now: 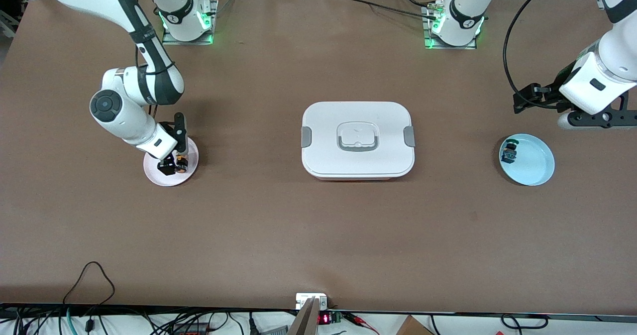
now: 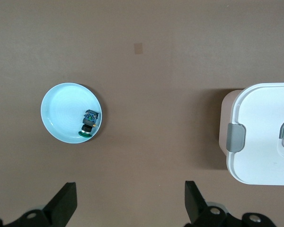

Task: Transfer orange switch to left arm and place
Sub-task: 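Move the right gripper over the orange switch in the white dish, then lower the right gripper and close it on the orange switch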

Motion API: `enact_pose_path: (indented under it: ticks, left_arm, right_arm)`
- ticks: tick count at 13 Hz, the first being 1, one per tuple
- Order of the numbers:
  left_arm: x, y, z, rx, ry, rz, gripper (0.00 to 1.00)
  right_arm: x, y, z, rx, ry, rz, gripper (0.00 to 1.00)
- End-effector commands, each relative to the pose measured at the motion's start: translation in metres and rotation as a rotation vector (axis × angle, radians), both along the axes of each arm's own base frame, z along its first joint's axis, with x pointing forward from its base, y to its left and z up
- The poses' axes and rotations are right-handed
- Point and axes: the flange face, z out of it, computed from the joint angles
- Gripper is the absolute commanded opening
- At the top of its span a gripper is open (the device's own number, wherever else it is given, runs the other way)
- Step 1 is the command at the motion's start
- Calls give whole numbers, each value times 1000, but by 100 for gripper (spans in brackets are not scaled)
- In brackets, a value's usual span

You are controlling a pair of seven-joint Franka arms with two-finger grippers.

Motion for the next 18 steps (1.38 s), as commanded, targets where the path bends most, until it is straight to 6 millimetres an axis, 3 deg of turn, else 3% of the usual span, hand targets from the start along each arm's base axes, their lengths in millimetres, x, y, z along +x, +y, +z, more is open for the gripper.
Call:
enact_pose_path:
  ticks: [1,8,18]
  left_arm:
    - [3,0,6,4,-4,9,100]
    - [6,-6,15,4,-23,26,100]
    - [6,-4,15,4,-21,29,100]
  right_arm:
    - [-3,5,-11,1,-21,41,100]
    - [-6,4,-32,6,-46,42,100]
    - [-7,-1,-36,7,-45,30,100]
